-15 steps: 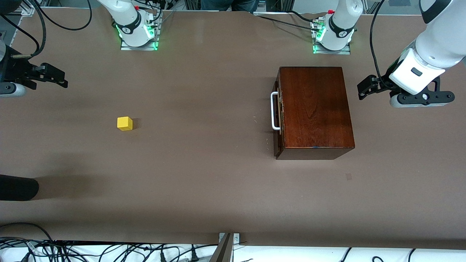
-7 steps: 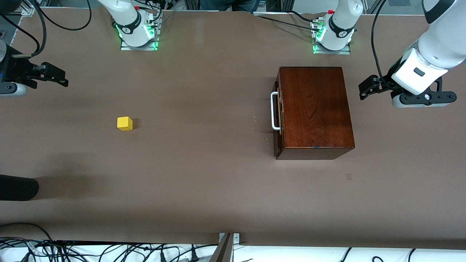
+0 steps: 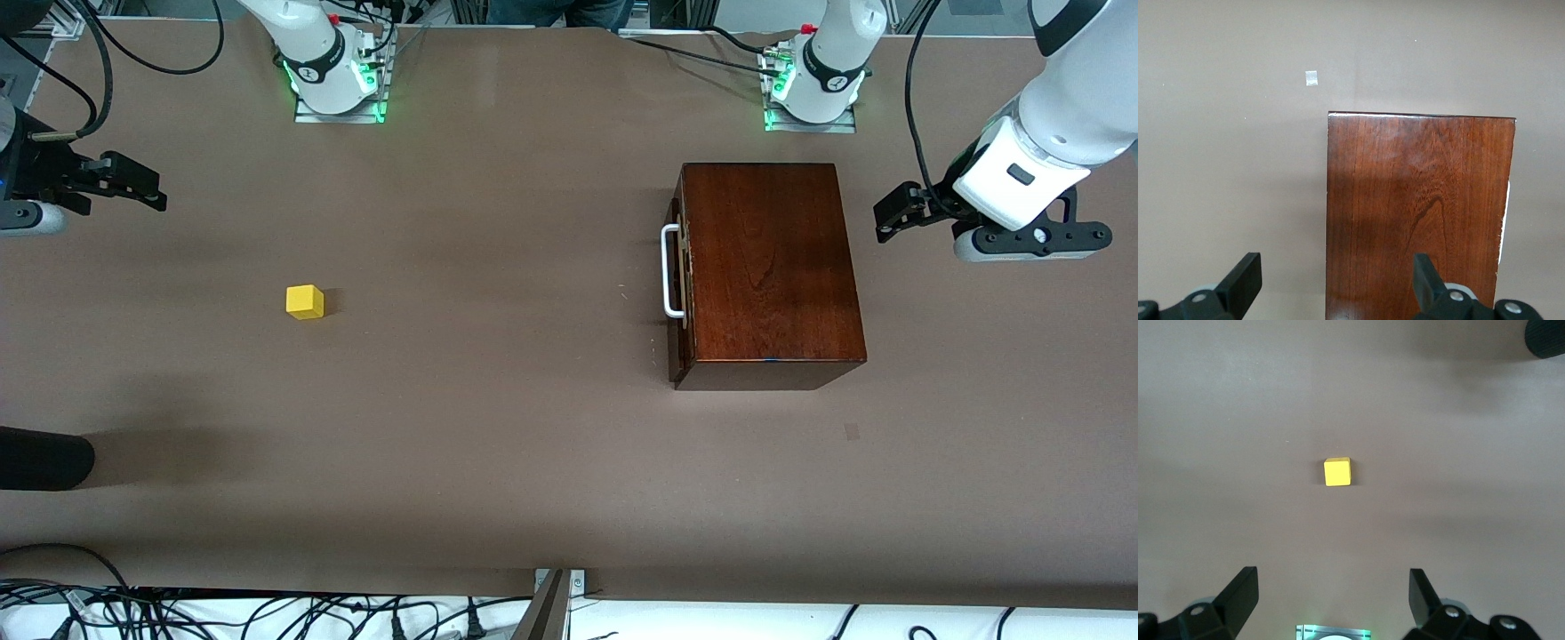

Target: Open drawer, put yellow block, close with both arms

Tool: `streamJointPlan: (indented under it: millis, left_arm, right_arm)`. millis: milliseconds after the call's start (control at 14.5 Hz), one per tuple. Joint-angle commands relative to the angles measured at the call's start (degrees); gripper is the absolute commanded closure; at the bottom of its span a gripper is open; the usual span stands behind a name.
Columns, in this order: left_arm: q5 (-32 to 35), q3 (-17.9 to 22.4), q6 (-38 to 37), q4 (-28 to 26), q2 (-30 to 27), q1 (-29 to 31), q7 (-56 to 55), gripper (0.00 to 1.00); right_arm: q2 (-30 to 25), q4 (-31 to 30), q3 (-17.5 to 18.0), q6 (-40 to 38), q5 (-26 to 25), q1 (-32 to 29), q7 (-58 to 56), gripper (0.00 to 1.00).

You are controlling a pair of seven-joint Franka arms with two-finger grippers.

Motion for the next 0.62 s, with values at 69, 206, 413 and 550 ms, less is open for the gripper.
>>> streamJointPlan:
  millis: [69,206,413,550]
  left_arm:
    - [1.19,-1.20,-1.14,0.74,-0.32,0.91,0.11,0.00]
    - [1.19,-1.29,-1.58,0.92,-0.41,0.82,-0.24,0.00]
    - [1.19,-1.20,-1.93,0.92,-0.32,0.74,0.02,0.00]
    - [1.19,-0.94,-1.93,0.92,-0.32,0.91,0.11,0.00]
  right_arm:
    - [-0.48,-0.14,0.01,-1.01,0.11,-0.10,0.64,0.00]
    - [-0.30,-0.32,-0.08,-1.02,0.11,-0.10,0.55,0.00]
    - [-0.30,-0.49,-0.08,-1.02,0.11,-0.19,0.55,0.00]
    - [-0.30,-0.49,0.01,-1.02,0.11,-0.19,0.55,0.00]
